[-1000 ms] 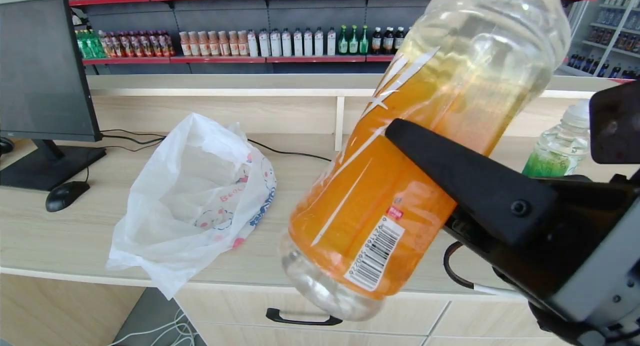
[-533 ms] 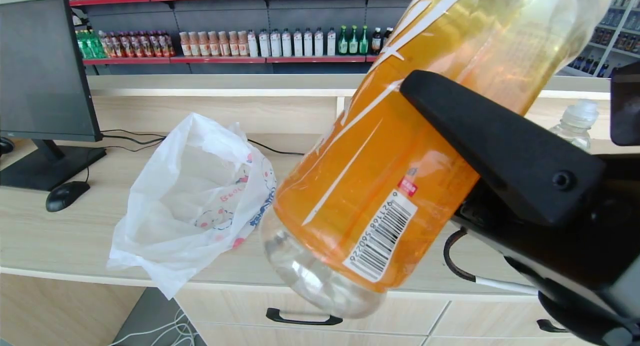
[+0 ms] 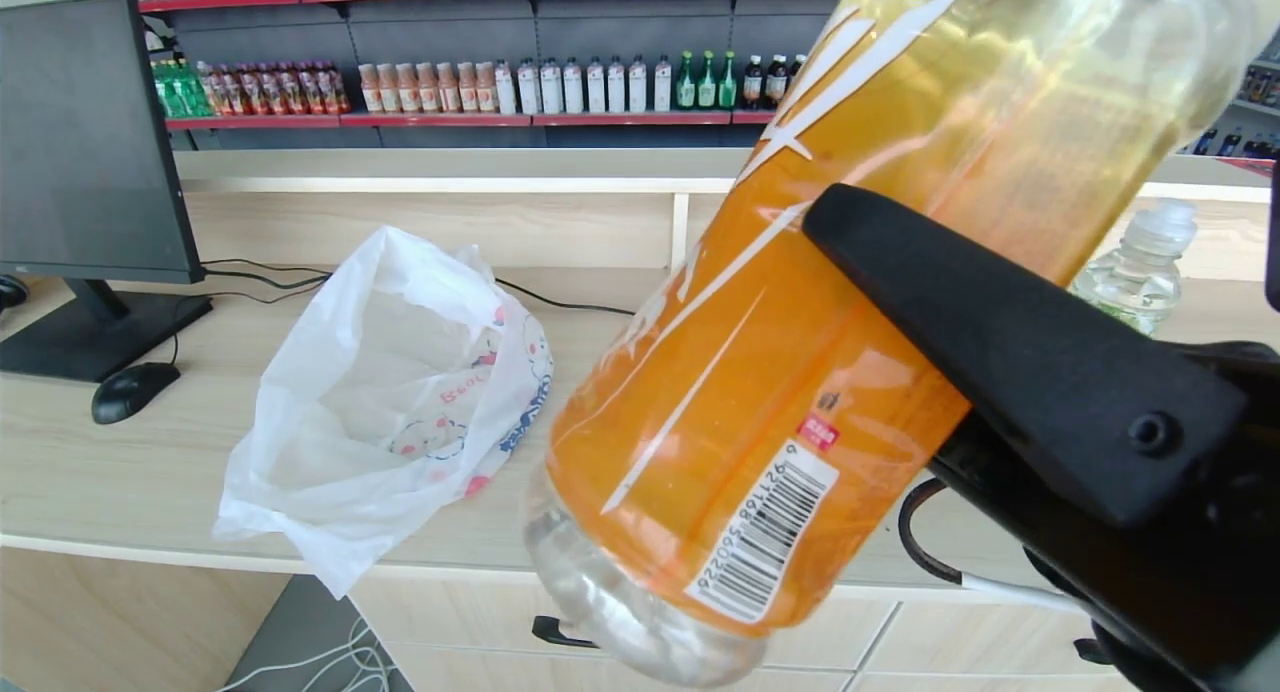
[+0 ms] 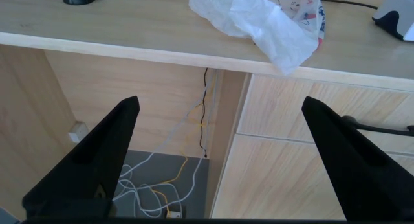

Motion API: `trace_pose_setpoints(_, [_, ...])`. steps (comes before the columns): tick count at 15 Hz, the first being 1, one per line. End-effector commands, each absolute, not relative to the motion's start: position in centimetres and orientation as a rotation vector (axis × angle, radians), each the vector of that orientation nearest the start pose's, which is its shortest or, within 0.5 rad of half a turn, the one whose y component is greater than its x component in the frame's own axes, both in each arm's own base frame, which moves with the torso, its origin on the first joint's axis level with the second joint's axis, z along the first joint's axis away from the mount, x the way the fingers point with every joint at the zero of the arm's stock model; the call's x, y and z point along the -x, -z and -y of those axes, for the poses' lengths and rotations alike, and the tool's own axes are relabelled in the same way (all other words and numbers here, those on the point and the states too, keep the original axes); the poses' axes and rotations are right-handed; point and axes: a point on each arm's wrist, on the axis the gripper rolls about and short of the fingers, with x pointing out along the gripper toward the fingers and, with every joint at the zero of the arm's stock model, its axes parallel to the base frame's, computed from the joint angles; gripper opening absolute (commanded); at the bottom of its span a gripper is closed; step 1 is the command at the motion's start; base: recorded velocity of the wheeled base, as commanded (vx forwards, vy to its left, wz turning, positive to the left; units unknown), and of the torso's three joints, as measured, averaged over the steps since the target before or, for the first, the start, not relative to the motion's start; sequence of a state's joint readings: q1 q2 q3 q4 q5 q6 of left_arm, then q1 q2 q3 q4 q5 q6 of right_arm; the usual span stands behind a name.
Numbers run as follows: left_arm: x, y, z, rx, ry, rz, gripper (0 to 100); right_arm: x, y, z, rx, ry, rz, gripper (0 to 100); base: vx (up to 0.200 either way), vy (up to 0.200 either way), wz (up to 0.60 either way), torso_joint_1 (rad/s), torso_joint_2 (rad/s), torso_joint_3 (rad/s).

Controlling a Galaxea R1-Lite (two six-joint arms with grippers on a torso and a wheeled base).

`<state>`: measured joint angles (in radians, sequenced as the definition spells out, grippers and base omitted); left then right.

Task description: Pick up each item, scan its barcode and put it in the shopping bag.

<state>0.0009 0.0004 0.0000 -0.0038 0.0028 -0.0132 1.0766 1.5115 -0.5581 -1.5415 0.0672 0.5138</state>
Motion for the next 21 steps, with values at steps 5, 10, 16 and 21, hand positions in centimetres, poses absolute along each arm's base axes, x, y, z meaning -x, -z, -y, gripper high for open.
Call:
trace_pose_setpoints(5, [2.3, -7.6, 0.0, 0.014, -0.005, 0.005, 100, -12.3, -23.4, -21.0, -0.464, -1.128, 0.320, 0, 0.000, 0.000, 0.00, 0.000, 0.00, 0.000])
trace_pose_setpoints(10, [2.3, -7.6, 0.0, 0.014, -0.005, 0.005, 100, -15.1, -21.2, -18.4, -0.233, -0.933, 0.363, 0, 0.000, 0.000, 0.00, 0.000, 0.00, 0.000])
trace_pose_setpoints(16, [2.3, -7.6, 0.0, 0.014, -0.002, 0.005, 100, -21.4, -21.2, -17.7, 0.022, -0.692, 0.477, 0, 0.000, 0.000, 0.00, 0.000, 0.00, 0.000])
trace_pose_setpoints(21, [2.3, -7.6, 0.0, 0.014, -0.003, 0.003, 100, -23.6, -20.1, -16.3, 0.099, -0.658, 0.458, 0, 0.000, 0.000, 0.00, 0.000, 0.00, 0.000])
